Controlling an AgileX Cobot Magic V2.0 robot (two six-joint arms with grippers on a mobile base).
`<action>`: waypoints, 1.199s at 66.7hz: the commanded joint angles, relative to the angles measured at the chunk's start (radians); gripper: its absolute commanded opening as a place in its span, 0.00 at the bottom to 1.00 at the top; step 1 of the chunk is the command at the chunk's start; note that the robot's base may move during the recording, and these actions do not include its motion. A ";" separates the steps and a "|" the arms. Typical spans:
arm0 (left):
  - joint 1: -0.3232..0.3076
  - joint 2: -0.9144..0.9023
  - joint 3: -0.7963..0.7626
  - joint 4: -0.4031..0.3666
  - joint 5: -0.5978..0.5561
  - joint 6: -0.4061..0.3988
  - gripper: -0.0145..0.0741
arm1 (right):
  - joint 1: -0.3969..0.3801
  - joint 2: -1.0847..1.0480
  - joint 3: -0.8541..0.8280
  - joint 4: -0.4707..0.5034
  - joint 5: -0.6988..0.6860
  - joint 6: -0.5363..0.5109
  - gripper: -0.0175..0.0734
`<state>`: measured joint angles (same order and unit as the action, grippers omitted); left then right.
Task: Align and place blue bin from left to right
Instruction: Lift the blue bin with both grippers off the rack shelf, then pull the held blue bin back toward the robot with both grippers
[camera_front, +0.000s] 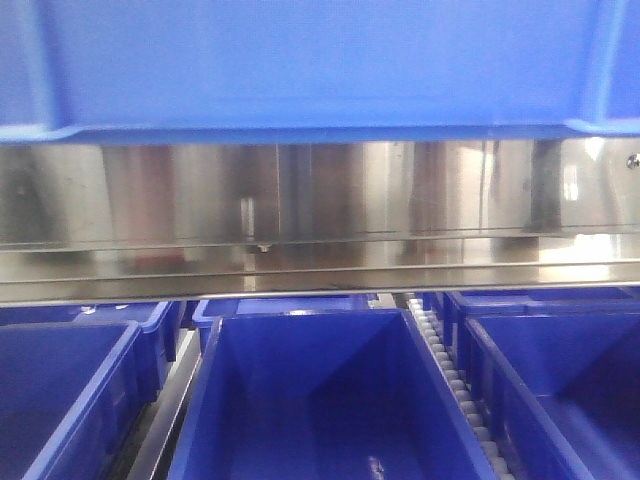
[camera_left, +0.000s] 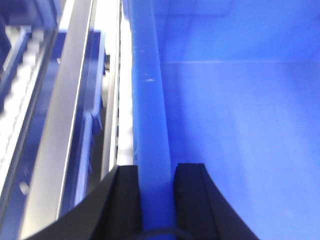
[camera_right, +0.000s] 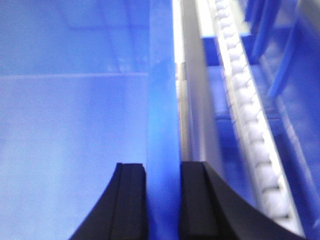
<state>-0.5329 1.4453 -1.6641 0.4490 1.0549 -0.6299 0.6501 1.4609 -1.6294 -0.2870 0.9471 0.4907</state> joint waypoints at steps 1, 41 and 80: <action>-0.033 -0.075 0.056 0.018 -0.110 -0.041 0.04 | 0.041 -0.077 0.026 -0.076 -0.094 0.049 0.11; -0.181 -0.148 0.111 0.160 0.026 -0.170 0.04 | 0.202 -0.248 0.218 -0.274 -0.013 0.260 0.11; -0.220 -0.162 0.123 0.212 0.053 -0.219 0.04 | 0.202 -0.250 0.218 -0.274 -0.013 0.260 0.11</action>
<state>-0.7383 1.3065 -1.5313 0.6263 1.1649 -0.8396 0.8468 1.2324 -1.4031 -0.5202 1.0072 0.7526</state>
